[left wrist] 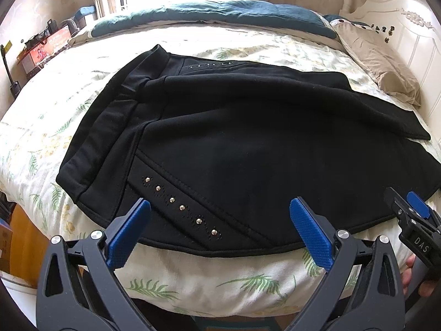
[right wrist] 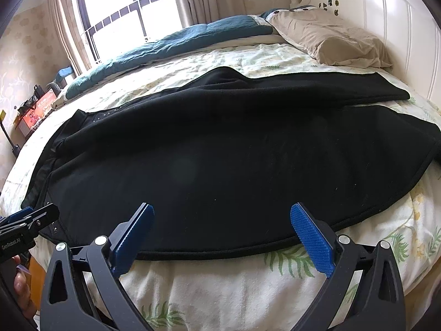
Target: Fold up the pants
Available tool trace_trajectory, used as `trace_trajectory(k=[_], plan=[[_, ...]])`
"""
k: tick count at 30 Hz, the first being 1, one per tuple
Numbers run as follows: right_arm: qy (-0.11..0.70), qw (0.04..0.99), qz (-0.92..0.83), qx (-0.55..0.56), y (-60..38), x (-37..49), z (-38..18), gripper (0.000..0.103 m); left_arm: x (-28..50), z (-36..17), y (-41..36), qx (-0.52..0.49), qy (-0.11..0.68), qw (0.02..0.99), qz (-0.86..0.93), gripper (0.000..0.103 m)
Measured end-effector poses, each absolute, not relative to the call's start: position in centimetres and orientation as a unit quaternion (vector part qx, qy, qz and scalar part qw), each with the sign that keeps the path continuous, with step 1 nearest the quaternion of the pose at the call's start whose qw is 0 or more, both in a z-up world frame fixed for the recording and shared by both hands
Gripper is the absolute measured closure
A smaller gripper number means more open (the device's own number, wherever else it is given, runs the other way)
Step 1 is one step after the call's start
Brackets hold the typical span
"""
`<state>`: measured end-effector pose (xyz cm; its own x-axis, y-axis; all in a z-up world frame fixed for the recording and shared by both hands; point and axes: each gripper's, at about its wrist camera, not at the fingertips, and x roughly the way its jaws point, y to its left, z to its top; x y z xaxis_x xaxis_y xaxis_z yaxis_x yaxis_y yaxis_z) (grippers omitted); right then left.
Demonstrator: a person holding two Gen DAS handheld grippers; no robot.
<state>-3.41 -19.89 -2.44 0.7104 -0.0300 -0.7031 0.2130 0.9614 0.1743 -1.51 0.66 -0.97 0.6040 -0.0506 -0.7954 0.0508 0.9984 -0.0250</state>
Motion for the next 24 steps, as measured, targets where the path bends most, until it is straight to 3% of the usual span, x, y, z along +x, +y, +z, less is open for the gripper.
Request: trace_trajectory(k=[24], plan=[[0.380,0.914,-0.065,0.127,-20.47,-3.03,-2.57,0.004,-1.35,-1.18,0.63,0.003,0.446,0.894,-0.028,0.002]])
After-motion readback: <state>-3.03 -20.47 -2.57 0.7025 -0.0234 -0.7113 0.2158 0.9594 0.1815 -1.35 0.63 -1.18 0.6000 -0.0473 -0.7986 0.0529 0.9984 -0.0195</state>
